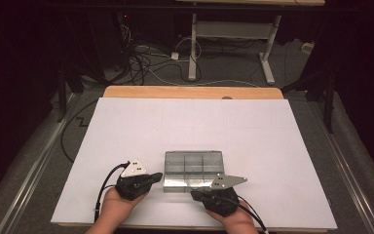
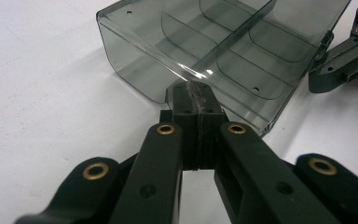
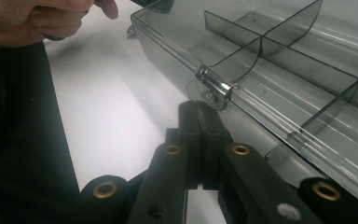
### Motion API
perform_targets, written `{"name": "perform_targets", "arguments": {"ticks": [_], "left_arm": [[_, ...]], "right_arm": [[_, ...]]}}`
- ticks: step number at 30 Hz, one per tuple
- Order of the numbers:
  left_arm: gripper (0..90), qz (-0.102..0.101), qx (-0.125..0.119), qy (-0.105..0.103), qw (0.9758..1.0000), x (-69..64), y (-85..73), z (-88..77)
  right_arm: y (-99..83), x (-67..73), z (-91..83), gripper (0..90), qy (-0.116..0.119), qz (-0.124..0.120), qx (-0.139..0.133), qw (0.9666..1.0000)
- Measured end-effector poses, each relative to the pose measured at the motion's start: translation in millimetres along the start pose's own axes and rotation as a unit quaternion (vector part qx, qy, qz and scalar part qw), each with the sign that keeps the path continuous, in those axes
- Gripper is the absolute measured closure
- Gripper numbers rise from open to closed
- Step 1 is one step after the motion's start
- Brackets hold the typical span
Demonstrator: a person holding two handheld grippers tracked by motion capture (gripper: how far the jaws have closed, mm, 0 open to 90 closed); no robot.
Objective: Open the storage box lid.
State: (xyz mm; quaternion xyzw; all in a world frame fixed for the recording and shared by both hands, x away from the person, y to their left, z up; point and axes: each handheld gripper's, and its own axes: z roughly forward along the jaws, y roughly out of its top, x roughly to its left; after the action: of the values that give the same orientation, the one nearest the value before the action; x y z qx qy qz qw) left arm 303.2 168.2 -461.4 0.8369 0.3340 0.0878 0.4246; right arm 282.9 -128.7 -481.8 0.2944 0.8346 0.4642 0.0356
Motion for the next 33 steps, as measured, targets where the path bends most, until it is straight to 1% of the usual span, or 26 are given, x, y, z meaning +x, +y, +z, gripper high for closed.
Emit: {"name": "perform_targets", "arguments": {"ticks": [2,5,8,12,14,18,26,28,31,33], "left_arm": [[87.3,-0.001,-0.001,0.000,1.0000,-0.1,0.0,0.1],[87.3,-0.001,-0.001,-0.001,1.0000,-0.1,0.1,0.0],[87.3,-0.001,-0.002,-0.001,1.0000,-0.2,0.0,-0.1],[87.3,0.000,-0.001,-0.001,1.0000,-0.1,0.0,-0.2],[87.3,-0.001,-0.001,0.000,1.0000,-0.1,-0.1,-0.2],[87.3,-0.001,-0.001,-0.001,1.0000,-0.2,-0.1,0.1],[87.3,-0.003,-0.002,-0.001,1.0000,0.1,0.0,0.4],[87.3,-0.003,-0.002,-0.001,1.0000,0.1,0.0,0.2],[87.3,-0.004,-0.004,-0.001,1.0000,0.0,0.0,-0.3],[87.3,-0.005,-0.004,-0.001,1.0000,0.0,-0.1,-0.6]], "right_arm": [[0.0,0.6,0.3,90.0,-0.001,0.001,0.005,1.0000],[-0.1,1.3,0.8,90.0,-0.007,-0.002,0.012,0.9999],[-0.1,0.3,0.9,90.0,-0.009,0.003,0.012,0.9999],[-0.2,0.8,0.7,90.0,-0.011,0.001,0.013,0.9999],[-0.4,0.4,0.0,90.0,-0.008,0.003,0.009,0.9999],[-1.3,-0.8,-2.7,90.0,-0.001,0.006,-0.007,1.0000],[-1.5,-0.2,-3.6,90.0,0.002,0.001,-0.011,0.9999],[-1.6,0.4,-3.2,90.0,-0.001,0.000,-0.008,1.0000],[-1.3,2.8,-0.9,90.0,-0.014,-0.010,0.007,0.9998],[-1.4,2.1,-0.6,90.0,-0.020,-0.003,0.011,0.9997]]}}
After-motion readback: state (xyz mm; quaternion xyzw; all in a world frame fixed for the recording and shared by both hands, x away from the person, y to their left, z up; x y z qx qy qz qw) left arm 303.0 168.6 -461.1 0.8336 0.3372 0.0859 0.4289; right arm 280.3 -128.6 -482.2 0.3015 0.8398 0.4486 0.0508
